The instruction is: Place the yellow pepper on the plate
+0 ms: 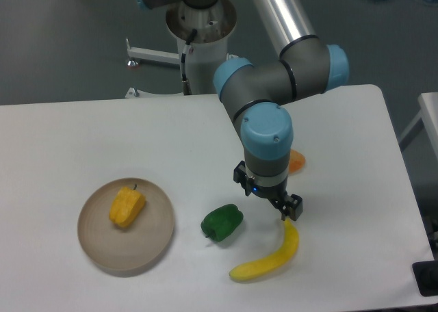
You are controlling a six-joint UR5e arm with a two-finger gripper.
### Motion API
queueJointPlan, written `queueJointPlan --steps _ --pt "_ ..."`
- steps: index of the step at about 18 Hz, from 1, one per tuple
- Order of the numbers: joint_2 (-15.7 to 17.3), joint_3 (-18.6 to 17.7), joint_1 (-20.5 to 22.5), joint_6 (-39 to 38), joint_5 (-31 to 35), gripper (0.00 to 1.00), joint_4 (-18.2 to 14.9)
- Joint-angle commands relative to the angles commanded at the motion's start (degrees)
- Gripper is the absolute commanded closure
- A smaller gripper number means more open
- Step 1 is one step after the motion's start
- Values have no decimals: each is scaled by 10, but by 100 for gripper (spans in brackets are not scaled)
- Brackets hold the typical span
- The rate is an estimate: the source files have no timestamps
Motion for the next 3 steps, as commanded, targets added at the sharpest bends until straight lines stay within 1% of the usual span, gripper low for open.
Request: queueJointPlan --steps 2,3 --pt "-1 -11 2 1 0 0 25" --pt "0 -16 2 0 0 0 32"
